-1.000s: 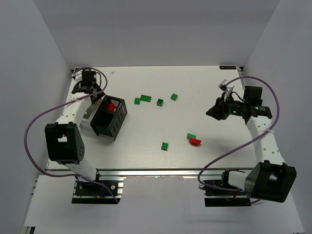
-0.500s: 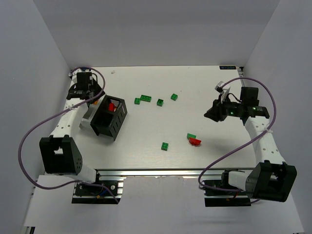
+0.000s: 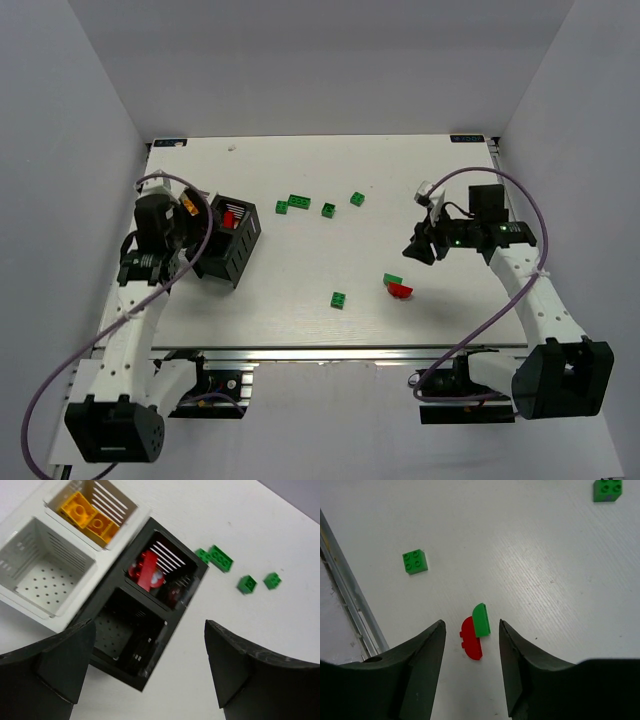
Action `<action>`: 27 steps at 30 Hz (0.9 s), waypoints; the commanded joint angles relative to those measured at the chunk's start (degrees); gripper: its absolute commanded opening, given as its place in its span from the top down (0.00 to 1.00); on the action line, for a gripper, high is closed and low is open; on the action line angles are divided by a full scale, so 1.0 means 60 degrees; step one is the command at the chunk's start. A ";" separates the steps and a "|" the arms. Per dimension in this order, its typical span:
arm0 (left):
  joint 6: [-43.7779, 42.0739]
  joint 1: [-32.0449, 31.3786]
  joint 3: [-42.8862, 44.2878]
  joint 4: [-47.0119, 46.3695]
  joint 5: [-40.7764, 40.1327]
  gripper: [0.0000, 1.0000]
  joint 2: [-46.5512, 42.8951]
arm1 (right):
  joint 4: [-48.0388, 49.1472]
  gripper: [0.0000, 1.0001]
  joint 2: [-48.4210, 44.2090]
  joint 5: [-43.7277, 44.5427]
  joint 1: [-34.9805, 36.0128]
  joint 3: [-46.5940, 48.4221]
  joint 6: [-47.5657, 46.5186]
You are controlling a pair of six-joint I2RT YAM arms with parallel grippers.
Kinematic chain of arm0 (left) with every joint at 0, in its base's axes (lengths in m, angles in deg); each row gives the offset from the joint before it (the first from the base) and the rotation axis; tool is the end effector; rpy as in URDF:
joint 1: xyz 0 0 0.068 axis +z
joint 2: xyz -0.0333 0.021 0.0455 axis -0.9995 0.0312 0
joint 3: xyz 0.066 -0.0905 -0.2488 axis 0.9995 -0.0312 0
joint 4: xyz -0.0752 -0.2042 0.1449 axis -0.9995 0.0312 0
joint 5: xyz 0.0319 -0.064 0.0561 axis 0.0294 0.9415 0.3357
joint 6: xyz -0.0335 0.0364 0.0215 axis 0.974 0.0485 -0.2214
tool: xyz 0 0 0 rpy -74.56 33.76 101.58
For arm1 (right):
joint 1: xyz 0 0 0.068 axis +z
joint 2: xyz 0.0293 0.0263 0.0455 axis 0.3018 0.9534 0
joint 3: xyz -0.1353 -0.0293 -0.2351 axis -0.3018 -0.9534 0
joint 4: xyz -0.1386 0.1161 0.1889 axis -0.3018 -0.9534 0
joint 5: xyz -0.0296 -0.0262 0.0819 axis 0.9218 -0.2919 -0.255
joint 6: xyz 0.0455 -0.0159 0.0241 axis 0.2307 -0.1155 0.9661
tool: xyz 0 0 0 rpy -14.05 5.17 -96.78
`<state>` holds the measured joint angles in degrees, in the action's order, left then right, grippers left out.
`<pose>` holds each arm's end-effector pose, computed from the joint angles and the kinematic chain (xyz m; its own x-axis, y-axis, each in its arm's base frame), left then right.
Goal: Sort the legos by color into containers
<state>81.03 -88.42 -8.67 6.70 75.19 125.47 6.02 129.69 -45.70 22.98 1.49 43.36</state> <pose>0.2101 0.0000 0.3203 -0.4589 -0.4390 -0.7724 -0.2416 0.8983 -0.3670 0.2325 0.0467 0.2977 -0.2902 -0.4454 -0.8470 -0.8554 0.5175 0.0209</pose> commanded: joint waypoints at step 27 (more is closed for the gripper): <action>0.1485 0.0020 -0.1966 0.0521 0.3175 0.02 -0.3941 | 0.0578 0.29 0.0328 0.0590 0.0944 -0.0860 -0.2211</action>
<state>88.27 -88.42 -19.25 10.42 91.74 103.17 10.28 131.24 -45.13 27.90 -6.36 26.18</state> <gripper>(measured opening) 0.982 0.720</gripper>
